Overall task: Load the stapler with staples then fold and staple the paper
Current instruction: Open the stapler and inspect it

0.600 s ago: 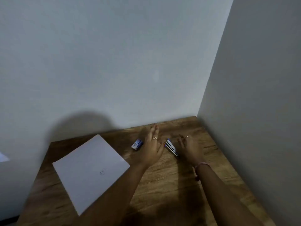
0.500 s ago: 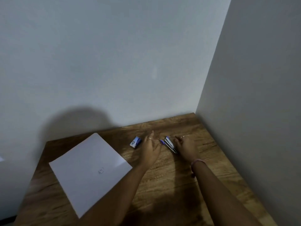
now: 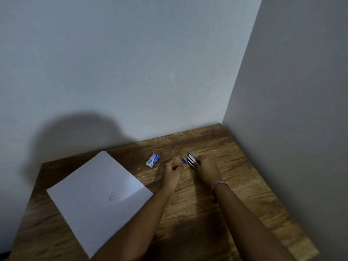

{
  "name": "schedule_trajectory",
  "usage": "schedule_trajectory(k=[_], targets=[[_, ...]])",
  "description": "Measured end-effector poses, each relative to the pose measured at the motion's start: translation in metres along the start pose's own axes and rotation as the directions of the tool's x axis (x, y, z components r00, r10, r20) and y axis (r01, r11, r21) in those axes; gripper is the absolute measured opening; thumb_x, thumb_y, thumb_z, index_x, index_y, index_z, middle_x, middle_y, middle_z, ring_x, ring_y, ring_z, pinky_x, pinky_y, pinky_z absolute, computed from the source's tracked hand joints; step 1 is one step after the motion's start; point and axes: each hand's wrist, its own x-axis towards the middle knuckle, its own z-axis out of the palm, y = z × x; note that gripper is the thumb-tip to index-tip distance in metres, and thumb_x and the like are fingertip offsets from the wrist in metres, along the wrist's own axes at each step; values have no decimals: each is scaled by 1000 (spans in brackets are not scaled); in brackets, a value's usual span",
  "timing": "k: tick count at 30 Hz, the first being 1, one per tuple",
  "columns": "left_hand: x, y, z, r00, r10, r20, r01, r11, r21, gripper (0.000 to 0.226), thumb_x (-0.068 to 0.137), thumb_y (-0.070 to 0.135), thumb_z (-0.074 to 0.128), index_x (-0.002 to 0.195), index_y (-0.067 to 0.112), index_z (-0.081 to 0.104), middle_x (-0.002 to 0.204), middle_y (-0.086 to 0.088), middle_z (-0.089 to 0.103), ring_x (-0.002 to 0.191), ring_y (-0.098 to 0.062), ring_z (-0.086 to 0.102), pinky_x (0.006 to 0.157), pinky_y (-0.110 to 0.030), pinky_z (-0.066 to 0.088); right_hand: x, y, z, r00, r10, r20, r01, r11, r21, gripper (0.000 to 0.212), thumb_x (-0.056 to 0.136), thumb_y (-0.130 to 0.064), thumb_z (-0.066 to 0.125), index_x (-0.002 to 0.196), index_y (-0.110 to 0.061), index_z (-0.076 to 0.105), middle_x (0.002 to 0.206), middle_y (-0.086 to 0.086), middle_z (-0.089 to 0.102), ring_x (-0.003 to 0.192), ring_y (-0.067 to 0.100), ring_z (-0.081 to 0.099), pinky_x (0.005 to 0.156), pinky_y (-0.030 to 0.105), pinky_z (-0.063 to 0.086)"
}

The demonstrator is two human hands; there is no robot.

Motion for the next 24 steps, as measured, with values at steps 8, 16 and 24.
schedule_trajectory(k=[8,16,24], targets=[[-15,-4,16,995,-34,92,42,995,-87,38,94,16,54,129,4,49,111,-9,63,94,-16,61,85,-30,50,-29,1,17,993,65,-102,-74,994,-79,34,97,-21,46,129,-12,50,131,11,47,121,29,45,99,39,40],[-38,-9,27,996,-69,55,80,971,-225,35,97,20,52,127,1,52,121,-18,63,100,-24,66,78,-29,53,-61,6,21,992,-7,-127,18,997,79,40,85,-15,57,125,-14,58,119,10,53,112,27,52,96,33,41],[-47,-21,27,998,-14,-64,4,987,-163,27,92,17,61,112,-1,60,111,-18,67,95,-23,66,85,-36,55,-82,16,28,977,-68,-202,92,989,114,34,91,-18,53,125,-14,56,118,8,52,106,26,53,94,35,42]])
